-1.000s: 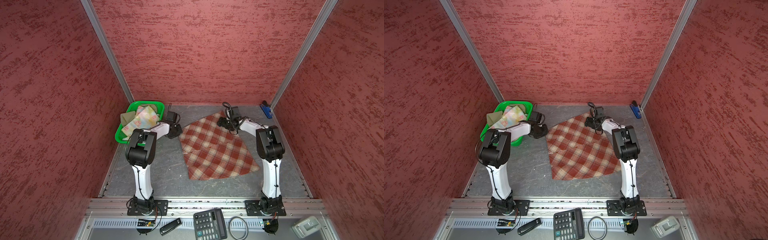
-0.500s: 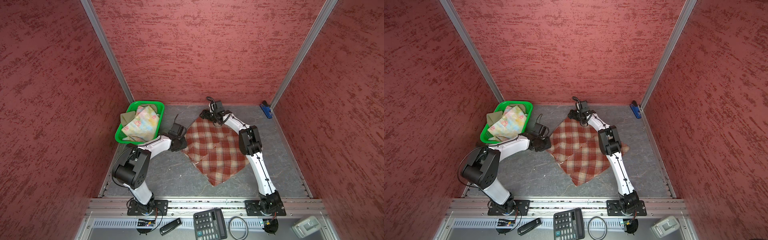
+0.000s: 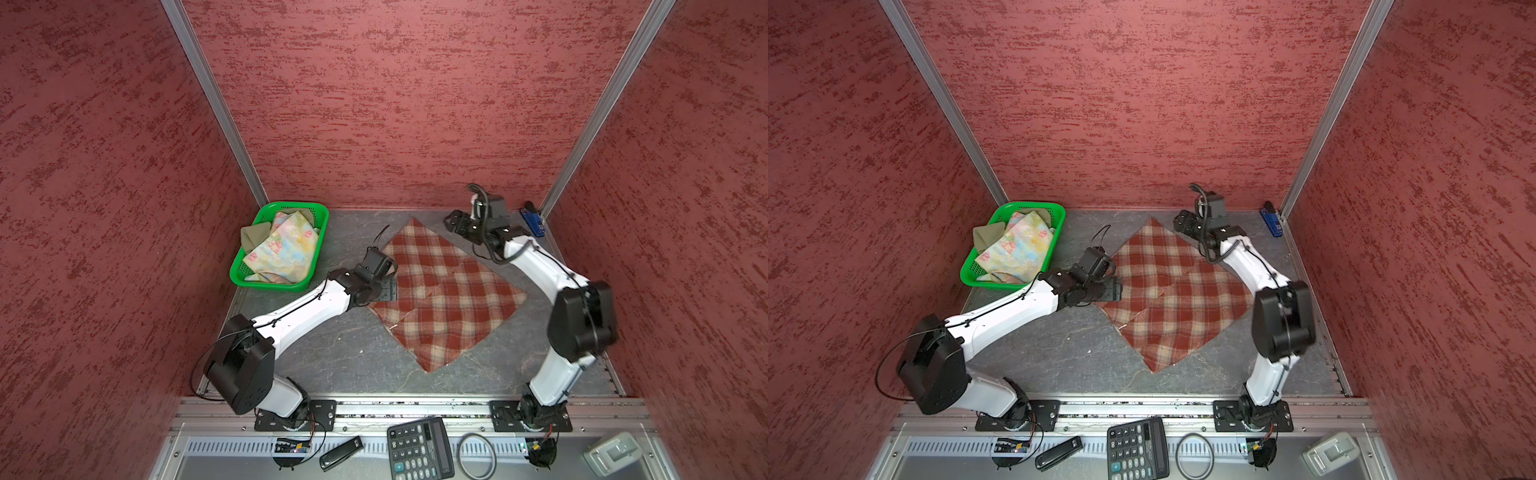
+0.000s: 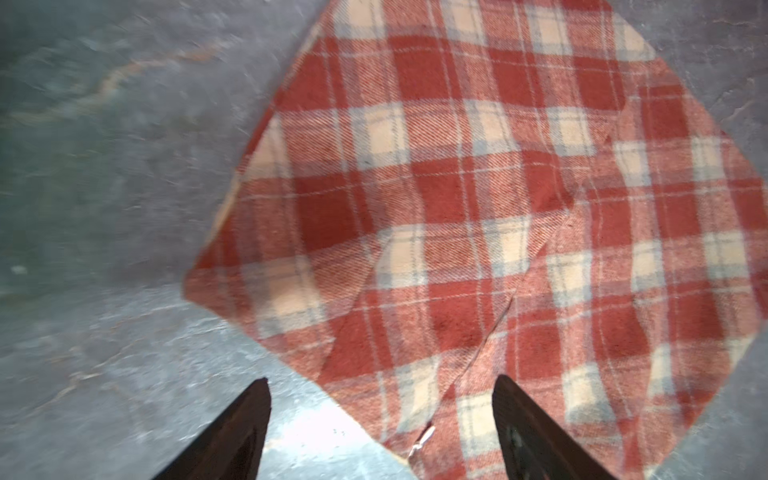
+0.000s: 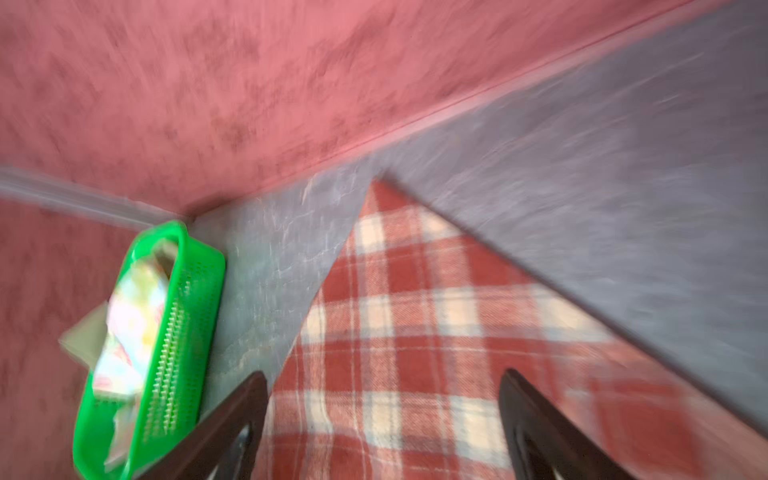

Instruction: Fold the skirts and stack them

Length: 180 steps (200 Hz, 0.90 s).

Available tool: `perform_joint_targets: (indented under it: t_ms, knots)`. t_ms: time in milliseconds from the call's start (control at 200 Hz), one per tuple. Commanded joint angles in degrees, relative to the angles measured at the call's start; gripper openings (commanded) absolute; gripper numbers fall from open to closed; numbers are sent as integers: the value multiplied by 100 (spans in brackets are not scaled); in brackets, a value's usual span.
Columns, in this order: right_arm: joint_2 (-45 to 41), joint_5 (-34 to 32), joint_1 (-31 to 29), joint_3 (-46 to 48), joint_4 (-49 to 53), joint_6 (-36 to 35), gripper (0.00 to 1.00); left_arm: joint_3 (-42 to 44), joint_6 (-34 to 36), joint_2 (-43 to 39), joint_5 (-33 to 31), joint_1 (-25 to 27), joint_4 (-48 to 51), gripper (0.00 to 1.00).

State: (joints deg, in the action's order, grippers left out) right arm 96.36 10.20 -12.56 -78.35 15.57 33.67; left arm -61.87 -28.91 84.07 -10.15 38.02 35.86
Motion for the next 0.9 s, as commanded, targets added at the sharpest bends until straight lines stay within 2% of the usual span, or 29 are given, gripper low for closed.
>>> perform_joint_targets:
  t_ms: [0,80,180,341,486,646,897]
  knots:
    - [-849,-474,97,1193,-121,680,88,22,369,-167,-640,-21,370,85]
    - [-1602,-625,134,1934,39,1072,88,-62,623,-77,-531,-123,141,86]
    - [-2327,-731,159,2665,345,1426,86,-431,919,457,-429,-287,37,86]
    - [-3068,-839,226,3402,966,1776,83,-1043,1186,1360,-343,-521,52,86]
    - [-3666,-808,295,3973,1305,2122,83,-1223,1382,1810,-226,-785,-109,86]
    - [-3955,-882,356,4315,1616,2214,81,-1267,1363,2163,-162,-1039,-163,86]
    - [-3820,-447,691,4608,1459,2153,78,-1076,1029,2461,301,-1415,-444,86]
